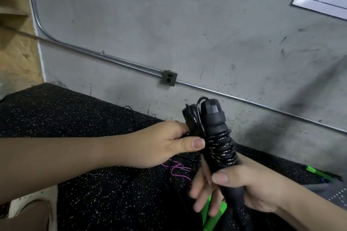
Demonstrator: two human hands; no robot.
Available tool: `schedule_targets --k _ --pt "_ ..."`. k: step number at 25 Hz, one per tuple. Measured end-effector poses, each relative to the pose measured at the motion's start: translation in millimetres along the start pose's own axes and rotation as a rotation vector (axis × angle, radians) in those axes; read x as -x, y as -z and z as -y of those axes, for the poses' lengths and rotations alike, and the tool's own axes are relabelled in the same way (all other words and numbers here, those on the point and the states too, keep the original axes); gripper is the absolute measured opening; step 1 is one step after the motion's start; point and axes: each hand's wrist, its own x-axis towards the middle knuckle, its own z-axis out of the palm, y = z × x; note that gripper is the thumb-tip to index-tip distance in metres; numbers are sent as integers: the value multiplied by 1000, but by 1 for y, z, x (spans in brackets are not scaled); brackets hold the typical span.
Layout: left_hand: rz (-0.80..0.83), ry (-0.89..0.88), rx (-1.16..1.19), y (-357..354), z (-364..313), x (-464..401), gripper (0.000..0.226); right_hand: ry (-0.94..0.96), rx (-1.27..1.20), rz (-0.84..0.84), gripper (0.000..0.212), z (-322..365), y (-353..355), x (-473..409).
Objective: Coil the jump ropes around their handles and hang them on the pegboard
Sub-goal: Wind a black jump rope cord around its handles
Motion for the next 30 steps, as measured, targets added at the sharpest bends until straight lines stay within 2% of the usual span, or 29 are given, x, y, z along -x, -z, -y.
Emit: schedule_targets --k 3,5,6,14,18,23,24,27,30 --pt "-85 53 -168 1 9 1 72 23 88 -184 43 -1 0 0" --pt "-159 119 -272 0 12 4 94 39 110 -267 36 0 1 1" --pt "-182 125 -290 -2 10 5 96 45 121 -288 32 1 1 1" --pt "-298 66 -362 -9 -10 5 69 150 308 -523 13 4 1 -2" --pt "-301 97 -352 -13 -11 3 58 154 353 -605 19 4 5 -4" --pt "-257 168 -228 -19 -13 0 23 164 419 -708 24 -2 7 -10" --pt "-259 162 -199 -20 -15 0 26 179 412 -728 24 -3 6 -11" --pt "-313 104 -223 -23 -17 1 55 287 514 -840 22 -13 -3 -19" --pt "-331 47 -204 -19 -13 5 50 313 513 -830 26 -18 -11 -24"
